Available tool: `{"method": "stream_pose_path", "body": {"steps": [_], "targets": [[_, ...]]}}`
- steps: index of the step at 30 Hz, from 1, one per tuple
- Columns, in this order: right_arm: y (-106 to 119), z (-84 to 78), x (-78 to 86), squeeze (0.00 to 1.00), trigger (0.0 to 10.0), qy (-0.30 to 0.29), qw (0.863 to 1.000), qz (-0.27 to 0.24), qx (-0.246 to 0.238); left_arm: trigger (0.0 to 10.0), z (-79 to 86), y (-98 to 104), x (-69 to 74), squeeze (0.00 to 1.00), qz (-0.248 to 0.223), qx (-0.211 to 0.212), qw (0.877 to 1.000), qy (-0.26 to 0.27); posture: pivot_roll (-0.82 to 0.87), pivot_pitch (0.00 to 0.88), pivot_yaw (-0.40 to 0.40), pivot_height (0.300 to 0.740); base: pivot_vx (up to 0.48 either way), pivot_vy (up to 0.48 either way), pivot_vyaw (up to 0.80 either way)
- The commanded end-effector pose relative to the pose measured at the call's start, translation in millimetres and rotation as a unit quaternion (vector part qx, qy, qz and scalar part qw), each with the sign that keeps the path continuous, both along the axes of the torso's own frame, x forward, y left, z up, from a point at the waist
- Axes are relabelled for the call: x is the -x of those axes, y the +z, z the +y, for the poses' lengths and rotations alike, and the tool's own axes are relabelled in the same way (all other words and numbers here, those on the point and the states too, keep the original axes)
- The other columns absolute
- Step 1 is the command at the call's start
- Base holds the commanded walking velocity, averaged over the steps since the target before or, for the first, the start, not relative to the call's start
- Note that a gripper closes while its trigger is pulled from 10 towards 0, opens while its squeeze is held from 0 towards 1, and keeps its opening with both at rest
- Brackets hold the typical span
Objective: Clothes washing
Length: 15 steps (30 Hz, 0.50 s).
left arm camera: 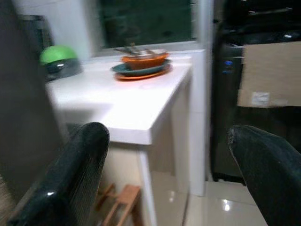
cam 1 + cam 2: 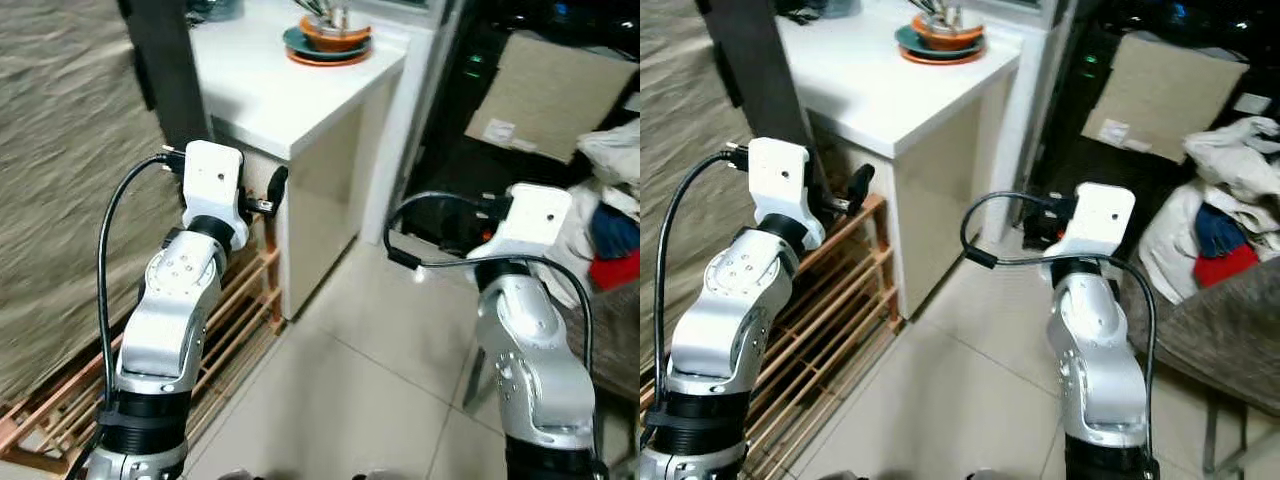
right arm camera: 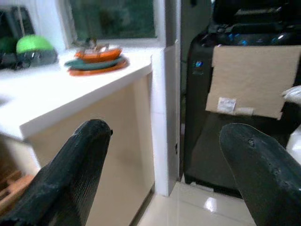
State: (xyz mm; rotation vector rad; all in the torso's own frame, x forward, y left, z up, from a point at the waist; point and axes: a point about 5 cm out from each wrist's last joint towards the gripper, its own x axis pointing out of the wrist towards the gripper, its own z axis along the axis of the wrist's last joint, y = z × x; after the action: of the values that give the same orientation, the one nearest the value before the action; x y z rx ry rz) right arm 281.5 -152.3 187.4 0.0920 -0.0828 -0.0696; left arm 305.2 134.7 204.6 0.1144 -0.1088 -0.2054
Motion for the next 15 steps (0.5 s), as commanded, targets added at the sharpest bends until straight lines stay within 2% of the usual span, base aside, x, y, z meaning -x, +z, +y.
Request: {"method": "stream_pose_path", "body": {"steps": [1,13,15], "targets": [[3.6,0.0,-1.1,0.00,10.0,0.004,1.000,-0.002,-0.009,10.0,-2.8,11.8,0.5,0.00,-0.018,-0.002,1.000,-0.007,-0.09,0.000,-0.004,0.740,0.292,0.000,-0.79],[-1.1,0.1,-3.7,0.00,10.0,0.007,1.000,0.010,-0.011,10.0,3.4,15.5,1.9,0.00,-0.019,0.001,1.000,0.009,-0.08,0.000,-0.025,0.740,0.329,0.000,-0.79],[-0.2,3.4,-5.1,0.00,10.0,0.022,1.000,0.010,-0.006,10.0,5.4,15.5,1.9,0.00,-0.017,0.001,1.000,0.016,-0.08,0.000,-0.029,0.740,0.369,0.000,0.00]]}}
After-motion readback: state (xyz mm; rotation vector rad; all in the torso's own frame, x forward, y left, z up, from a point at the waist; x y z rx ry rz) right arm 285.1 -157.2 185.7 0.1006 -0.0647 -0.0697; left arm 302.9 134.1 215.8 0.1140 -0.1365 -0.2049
